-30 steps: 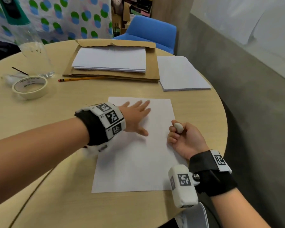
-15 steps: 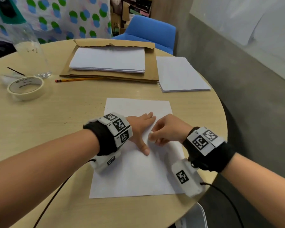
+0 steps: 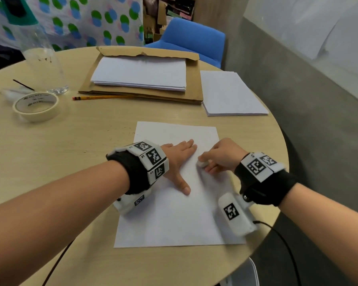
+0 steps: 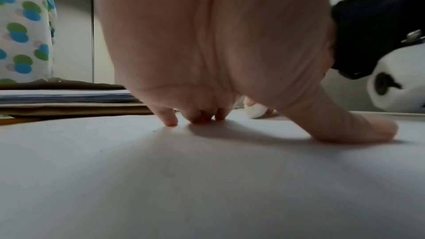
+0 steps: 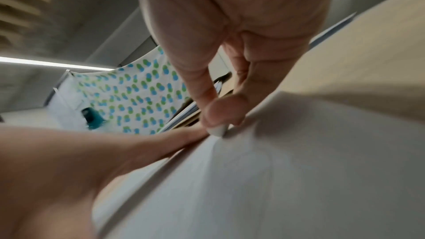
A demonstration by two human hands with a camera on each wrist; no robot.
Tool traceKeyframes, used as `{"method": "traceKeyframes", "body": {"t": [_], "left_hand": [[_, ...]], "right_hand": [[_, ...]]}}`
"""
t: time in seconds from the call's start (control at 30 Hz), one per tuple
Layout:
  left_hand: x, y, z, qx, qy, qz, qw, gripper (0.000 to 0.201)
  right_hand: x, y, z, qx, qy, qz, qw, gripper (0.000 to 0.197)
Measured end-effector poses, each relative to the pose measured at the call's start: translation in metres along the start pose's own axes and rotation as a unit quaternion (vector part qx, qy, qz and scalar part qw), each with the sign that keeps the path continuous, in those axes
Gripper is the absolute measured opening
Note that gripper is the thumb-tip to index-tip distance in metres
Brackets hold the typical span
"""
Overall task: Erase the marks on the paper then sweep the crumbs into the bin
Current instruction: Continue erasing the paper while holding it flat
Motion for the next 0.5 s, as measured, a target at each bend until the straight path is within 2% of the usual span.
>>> {"method": "traceKeyframes", "body": {"t": [0.07, 0.1, 0.23, 0.3, 0.4, 0.43, 0.5], "left_hand": [[0.000, -0.001, 0.000, -0.001, -0.004, -0.001, 1.000, 0.125], [-0.001, -0.001, 0.000, -0.002, -0.004, -0.001, 1.000, 0.125], [-0.004, -0.003, 0.000, -0.011, 0.010, 0.001, 1.000, 0.124], [-0.004, -0.003, 0.000, -0.006, 0.009, 0.002, 1.000, 0.123], [-0.004, -0.004, -0.002, 0.003, 0.007, 0.003, 1.000, 0.121], [-0.005, -0.004, -0.002, 0.006, 0.006, 0.004, 1.000, 0.120], [-0.006, -0.003, -0.003, 0.007, 0.004, 0.005, 1.000, 0.119]], "right_hand": [[0.004, 0.003, -0.007, -0.036, 0.028, 0.006, 0.999, 0.011], [0.005, 0.001, -0.002, -0.025, 0.020, 0.006, 0.999, 0.009], [0.004, -0.017, 0.029, 0.079, -0.040, -0.001, 0.996, 0.005], [0.004, -0.011, 0.019, 0.052, -0.027, 0.000, 0.998, 0.006], [0.007, 0.005, -0.011, -0.048, -0.001, 0.008, 0.999, 0.012], [0.007, 0.005, -0.014, -0.061, 0.000, 0.007, 0.998, 0.013], [0.003, 0.000, -0.003, -0.034, -0.019, -0.003, 0.999, 0.012]]}}
Point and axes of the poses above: each hand's wrist, its own y-axis towards the middle knuckle, its own z-axis out of the palm, x = y × z, the point moved 2 cm from there along y, towards the middle knuckle, and after that the axes turned 6 degrees about z, right-handed, at the moved point
